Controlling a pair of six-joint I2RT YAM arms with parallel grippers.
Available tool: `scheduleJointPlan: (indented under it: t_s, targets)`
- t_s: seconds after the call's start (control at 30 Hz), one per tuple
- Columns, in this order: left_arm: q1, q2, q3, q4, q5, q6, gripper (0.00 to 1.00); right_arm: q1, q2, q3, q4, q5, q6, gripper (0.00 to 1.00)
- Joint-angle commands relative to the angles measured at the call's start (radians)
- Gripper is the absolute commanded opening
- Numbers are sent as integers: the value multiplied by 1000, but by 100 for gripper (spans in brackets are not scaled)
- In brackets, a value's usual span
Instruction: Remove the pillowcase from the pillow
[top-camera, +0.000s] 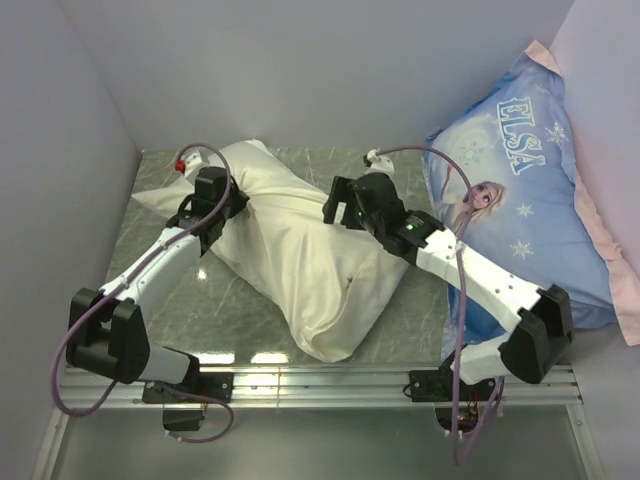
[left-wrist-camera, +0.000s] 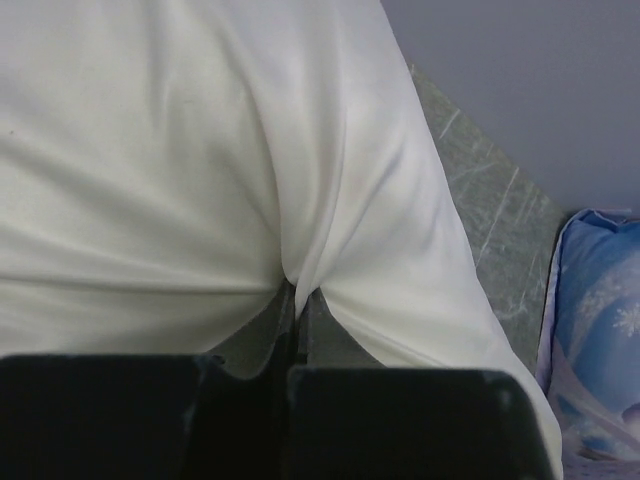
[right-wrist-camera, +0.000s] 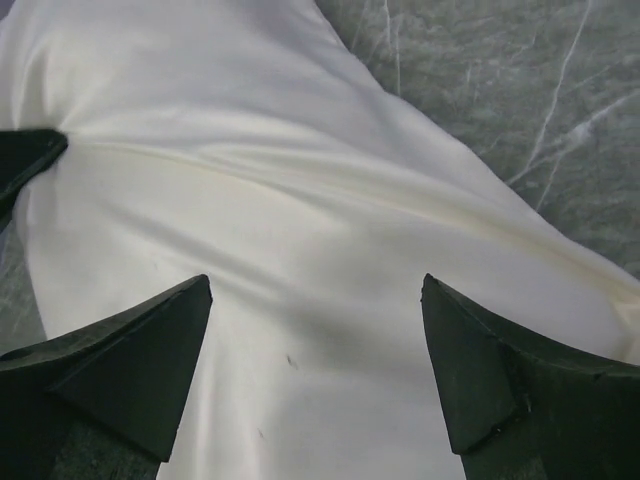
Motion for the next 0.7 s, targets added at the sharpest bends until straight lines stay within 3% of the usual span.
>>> scheduleJointPlan:
  t_s: [0.0,0.13,0.33,0.67]
  targets:
    - [65,78,34,38,54,-38,0,25,-143,-102,1,53,23,92]
    - [132,128,53,75,97,-86,0,36,-244,-278,64,21,75,91]
    - [134,208,113,81,96,-94,0,77,-287,-450,74,21,138,87]
    - [134,226,156,69,91,-72,0,81,-520,-723,35,20,230,84]
